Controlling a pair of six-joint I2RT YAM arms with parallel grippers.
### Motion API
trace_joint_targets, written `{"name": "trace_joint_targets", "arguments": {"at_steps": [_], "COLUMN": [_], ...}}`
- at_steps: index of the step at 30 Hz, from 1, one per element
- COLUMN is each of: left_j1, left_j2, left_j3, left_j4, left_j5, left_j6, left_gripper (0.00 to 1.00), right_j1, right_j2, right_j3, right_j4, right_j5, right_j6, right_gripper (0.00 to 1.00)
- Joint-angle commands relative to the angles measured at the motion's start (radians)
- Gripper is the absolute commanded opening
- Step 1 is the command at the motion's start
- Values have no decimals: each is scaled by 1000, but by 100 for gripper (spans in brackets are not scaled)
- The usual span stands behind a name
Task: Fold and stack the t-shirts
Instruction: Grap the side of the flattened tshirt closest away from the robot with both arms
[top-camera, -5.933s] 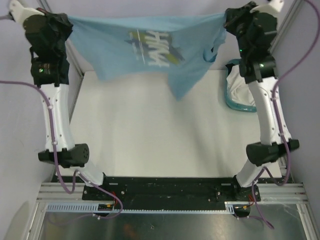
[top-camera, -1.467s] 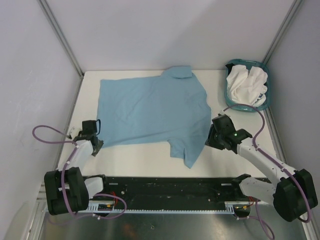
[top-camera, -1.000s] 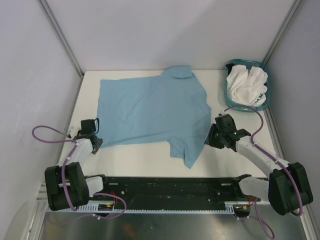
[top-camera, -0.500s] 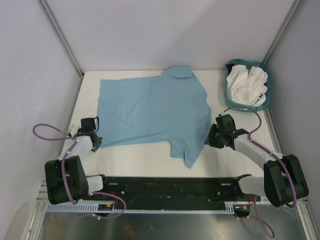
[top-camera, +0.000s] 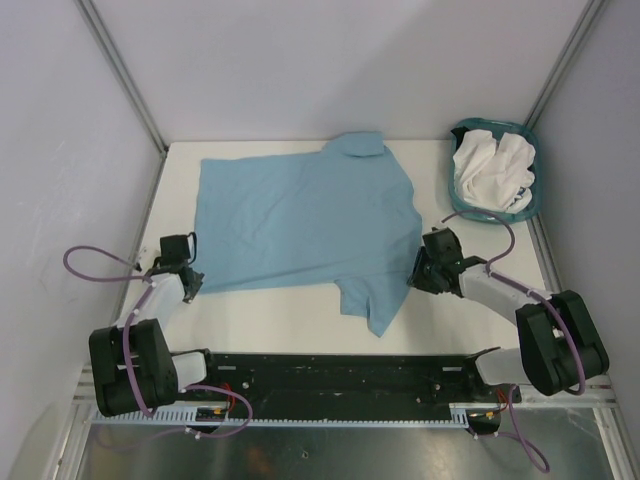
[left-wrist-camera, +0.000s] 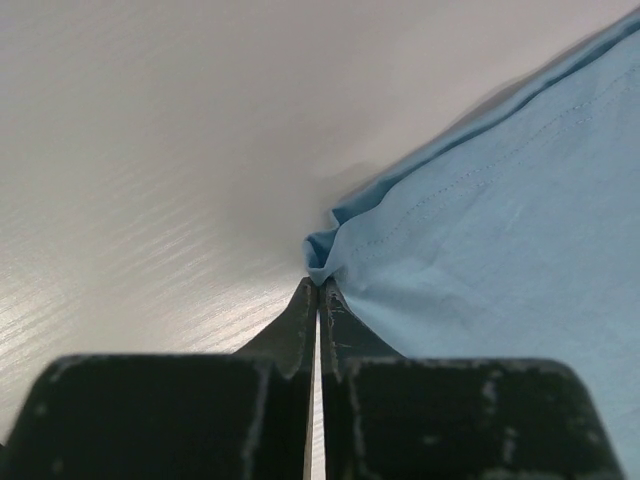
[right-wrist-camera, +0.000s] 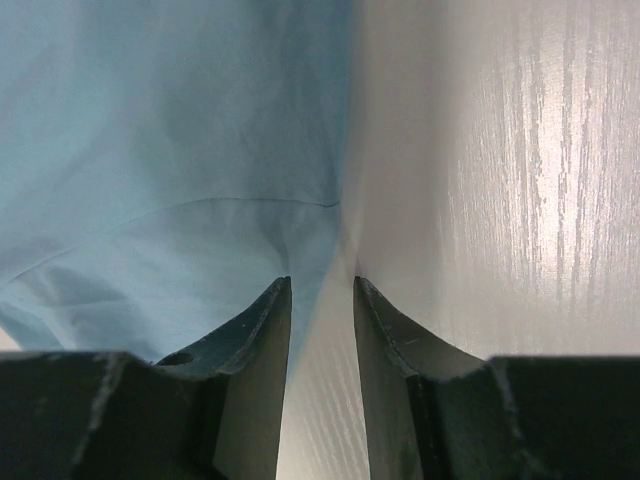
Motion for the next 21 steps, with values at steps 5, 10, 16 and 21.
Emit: {"name": "trace_joint_targets", "arguments": {"at_steps": [5,10,16,21], "left_j1": [10,9,9,9], "left_j2": [-27,-35,-36,-35], "left_j3": [43,50,54,55], "left_j4": [-1,-4,-8,-8], "left_j5": [-14,-8,-4,-2], "left_j6": [19,21,20,19], "left_gripper": [0,0,0,0], "right_j1": [33,116,254,292], "right_j2": [15,-34,-73,-54], "right_j3": [10,17,13,2], "right_j4": [21,-38,-116,-126], "right_j5": [120,145,190,196], "right_j6": [6,34,92,116], "right_gripper": [37,38,38,40]}}
